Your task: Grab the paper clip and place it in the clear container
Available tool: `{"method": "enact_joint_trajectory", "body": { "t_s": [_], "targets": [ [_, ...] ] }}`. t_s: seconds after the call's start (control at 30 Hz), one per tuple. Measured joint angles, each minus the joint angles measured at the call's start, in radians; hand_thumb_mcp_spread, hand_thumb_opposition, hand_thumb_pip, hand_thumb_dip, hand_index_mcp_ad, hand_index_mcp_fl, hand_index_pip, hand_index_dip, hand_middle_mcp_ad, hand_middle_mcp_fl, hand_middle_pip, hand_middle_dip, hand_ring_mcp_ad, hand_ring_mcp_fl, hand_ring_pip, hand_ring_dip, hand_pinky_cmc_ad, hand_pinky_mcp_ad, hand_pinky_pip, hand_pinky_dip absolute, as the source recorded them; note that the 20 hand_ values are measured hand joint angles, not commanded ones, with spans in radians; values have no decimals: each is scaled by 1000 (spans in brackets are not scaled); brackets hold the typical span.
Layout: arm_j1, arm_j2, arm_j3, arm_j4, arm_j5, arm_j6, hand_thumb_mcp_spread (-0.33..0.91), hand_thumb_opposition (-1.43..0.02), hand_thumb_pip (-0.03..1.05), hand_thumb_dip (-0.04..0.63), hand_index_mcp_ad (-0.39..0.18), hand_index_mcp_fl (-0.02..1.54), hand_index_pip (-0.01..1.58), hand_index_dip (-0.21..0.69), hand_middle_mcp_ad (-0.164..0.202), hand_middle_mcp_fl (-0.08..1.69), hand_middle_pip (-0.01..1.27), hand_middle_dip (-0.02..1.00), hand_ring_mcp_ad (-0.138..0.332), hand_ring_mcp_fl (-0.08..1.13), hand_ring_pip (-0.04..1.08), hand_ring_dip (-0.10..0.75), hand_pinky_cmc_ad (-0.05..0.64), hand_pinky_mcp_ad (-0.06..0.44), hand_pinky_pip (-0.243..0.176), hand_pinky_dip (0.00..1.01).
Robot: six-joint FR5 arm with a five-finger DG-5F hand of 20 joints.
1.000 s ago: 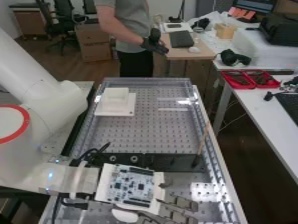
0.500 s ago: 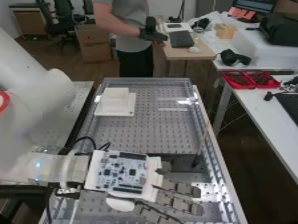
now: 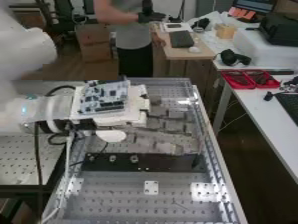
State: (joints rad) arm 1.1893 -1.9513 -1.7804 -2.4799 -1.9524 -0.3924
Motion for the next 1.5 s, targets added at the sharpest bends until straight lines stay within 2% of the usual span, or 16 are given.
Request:
{"method": "enact_joint_trajectory", "body": {
  "t_s": [0.33,0.6,0.8,0.97,1.1,1.5],
  "targets": [
    [159,115,-82,35,66,0,527,-976,579,265,-202,607,1379,115,91,173,136,204,131,12,101,113,330,278,-12,195],
    [310,167,-119,34,203,-25,527,-974,579,265,-202,607,1379,115,91,173,136,204,131,12,101,113,332,278,-12,195],
    [431,185,-127,19,347,-52,527,-974,579,265,-204,607,1379,115,91,173,136,204,131,12,101,113,328,278,-12,195],
    [514,176,-102,-26,450,-79,531,-976,579,265,-204,609,1381,115,91,173,138,204,131,14,98,113,328,278,-12,195],
    [571,138,-57,-79,511,-98,531,-976,579,269,-204,623,1365,122,91,173,136,204,133,12,98,113,328,278,-12,195],
    [618,2,67,-195,546,-110,527,-974,579,265,-204,625,1363,122,91,173,136,204,133,12,98,113,328,281,-12,195]
  ]
}}
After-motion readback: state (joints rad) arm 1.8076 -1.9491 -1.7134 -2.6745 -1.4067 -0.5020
